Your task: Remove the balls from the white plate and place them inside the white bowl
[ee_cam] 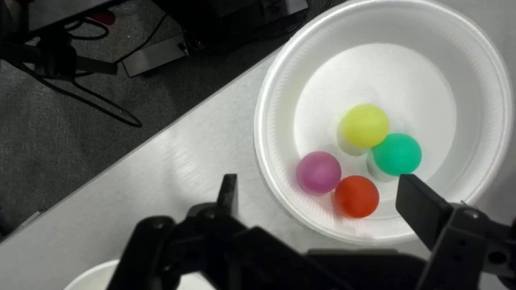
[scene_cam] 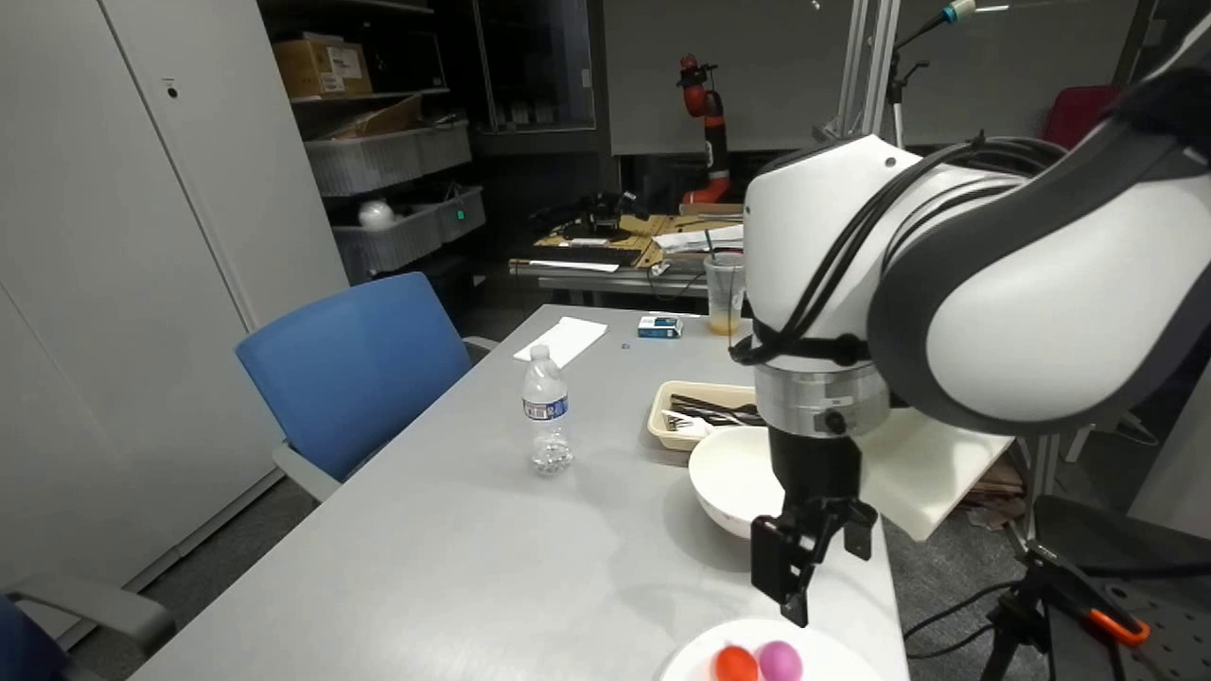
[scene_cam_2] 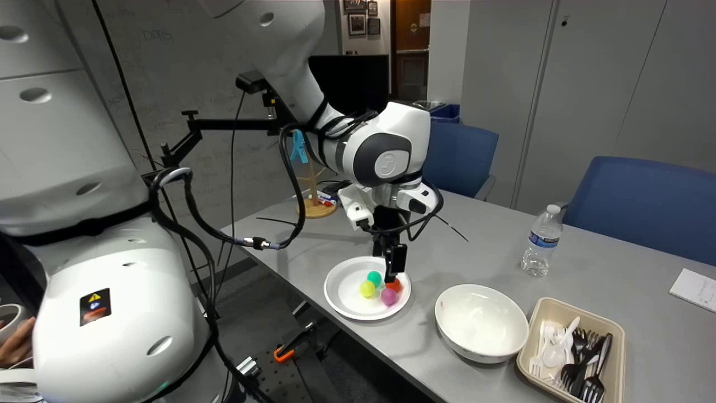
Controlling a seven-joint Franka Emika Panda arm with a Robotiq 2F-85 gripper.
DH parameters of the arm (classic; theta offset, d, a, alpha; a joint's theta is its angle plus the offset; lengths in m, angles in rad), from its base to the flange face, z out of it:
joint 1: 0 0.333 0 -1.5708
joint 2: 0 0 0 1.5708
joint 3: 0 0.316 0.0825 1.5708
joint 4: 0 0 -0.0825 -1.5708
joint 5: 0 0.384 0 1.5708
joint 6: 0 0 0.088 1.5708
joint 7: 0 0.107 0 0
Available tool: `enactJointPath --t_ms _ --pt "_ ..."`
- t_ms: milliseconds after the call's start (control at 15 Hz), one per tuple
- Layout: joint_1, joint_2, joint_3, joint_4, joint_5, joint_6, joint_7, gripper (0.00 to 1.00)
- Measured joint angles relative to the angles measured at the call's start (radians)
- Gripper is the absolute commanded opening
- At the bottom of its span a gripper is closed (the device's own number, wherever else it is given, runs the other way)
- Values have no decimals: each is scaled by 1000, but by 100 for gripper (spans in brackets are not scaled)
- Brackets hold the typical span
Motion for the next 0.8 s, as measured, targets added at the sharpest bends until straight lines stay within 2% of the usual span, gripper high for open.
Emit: enactJointPath --t_ms 333,800 --pt "5 120 -2 -3 2 172 -5 100" --pt "5 237 -9 -5 44 317 -40 100"
